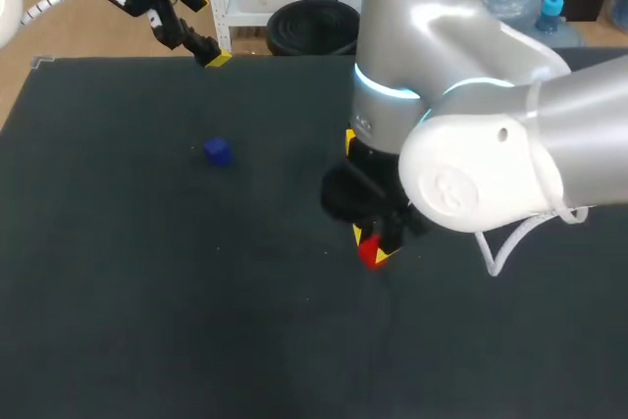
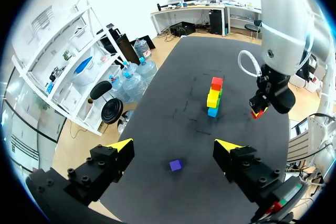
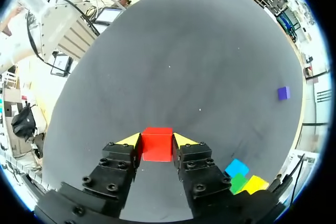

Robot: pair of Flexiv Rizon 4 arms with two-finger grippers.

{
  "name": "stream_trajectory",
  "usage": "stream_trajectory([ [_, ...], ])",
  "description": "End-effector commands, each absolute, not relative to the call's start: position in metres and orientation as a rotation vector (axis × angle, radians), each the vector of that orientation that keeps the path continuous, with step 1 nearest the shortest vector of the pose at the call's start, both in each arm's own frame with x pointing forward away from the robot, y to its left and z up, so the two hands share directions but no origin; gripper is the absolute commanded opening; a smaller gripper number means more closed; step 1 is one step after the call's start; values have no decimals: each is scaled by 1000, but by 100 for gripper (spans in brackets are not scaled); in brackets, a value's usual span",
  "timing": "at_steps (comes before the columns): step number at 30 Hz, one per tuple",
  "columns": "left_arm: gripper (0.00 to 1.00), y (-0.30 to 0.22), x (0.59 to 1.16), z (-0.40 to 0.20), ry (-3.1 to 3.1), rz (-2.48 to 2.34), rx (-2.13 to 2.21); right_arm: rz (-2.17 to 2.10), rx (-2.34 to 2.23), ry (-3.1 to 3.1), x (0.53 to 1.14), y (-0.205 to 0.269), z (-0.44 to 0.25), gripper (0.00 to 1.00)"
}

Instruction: Place the blue cubes, place green cubes on the blue cubes, place the yellow cubes on the green cubes, then place the red cubes on the yellow cubes, and place purple cube on the red cubes.

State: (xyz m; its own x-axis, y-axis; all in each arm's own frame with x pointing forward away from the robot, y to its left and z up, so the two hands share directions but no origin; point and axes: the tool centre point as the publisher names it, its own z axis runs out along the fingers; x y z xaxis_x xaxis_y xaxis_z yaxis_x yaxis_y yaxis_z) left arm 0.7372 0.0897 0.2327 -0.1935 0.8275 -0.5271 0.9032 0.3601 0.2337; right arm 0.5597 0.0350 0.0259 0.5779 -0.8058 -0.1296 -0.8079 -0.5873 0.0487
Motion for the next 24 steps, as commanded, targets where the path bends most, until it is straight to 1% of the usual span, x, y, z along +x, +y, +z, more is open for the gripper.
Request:
stream_trajectory([
  [1, 100, 91, 738, 232, 2045, -173, 1498, 214, -2778, 1433, 559, 36, 26, 49],
  [2, 100, 91, 738, 232, 2045, -173, 1498, 218, -2772, 1449, 559, 36, 26, 100],
  [11, 100, 91, 738, 232, 2045, -173, 1498, 232, -2756, 1505, 560, 31, 29, 100],
  [15, 100, 91, 738, 232, 2045, -173, 1498, 280, -2648, 1593, 571, 20, 48, 100],
  [21, 100, 91, 738, 232, 2045, -173, 1498, 476, -2462, 1745, 580, -23, 92, 100],
  [24, 100, 91, 738, 232, 2045, -173, 1498, 537, -2382, 1812, 578, -58, 111, 100],
])
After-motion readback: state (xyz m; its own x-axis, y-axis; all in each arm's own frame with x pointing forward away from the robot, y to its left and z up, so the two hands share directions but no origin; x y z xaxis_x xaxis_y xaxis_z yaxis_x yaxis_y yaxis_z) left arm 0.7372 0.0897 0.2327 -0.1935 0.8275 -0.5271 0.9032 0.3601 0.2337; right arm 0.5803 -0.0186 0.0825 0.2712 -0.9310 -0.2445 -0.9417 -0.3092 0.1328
